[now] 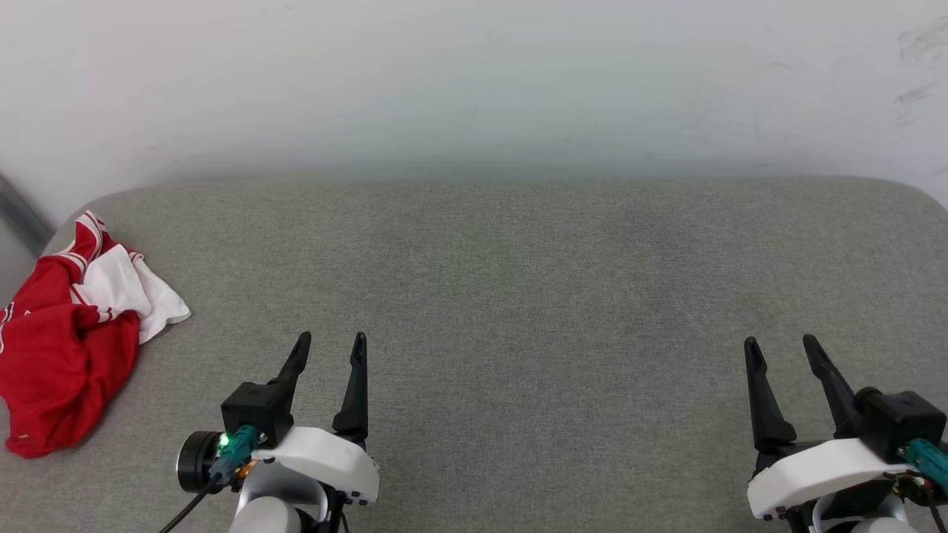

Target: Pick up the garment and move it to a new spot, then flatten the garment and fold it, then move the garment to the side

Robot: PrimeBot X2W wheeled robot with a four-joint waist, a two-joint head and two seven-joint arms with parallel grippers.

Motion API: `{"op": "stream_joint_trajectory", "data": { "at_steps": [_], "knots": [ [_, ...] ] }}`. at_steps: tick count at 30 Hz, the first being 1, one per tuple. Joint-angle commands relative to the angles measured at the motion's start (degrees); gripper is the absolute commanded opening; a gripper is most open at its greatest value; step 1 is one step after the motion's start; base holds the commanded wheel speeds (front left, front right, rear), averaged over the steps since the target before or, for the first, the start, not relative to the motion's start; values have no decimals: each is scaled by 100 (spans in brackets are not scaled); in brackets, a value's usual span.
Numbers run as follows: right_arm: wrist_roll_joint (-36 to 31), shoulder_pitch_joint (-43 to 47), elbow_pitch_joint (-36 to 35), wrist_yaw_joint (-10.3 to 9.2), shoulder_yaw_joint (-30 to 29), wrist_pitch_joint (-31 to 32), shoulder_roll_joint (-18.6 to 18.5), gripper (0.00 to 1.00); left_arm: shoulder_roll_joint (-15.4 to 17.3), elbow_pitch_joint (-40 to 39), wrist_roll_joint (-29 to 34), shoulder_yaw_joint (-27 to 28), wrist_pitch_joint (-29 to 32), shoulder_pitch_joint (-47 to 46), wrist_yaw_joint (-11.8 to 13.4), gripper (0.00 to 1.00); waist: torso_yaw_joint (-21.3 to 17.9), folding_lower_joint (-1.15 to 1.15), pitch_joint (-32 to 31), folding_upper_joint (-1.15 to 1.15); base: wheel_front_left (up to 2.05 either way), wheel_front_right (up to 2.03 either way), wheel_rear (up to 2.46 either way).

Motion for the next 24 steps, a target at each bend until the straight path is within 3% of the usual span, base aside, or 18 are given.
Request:
{"op": "stream_joint_trajectory", "data": {
  "at_steps": [1,24],
  "knots": [
    [-118,16,-40,-2,2,-35,4,100,26,2,110,-9,-49,-102,27,100,-1,0,-1,0,0,0,0],
    [-614,21,102,-2,-117,-252,6,100,-6,278,779,-83,-278,-162,101,100,39,0,16,0,0,0,0]
  ]
}}
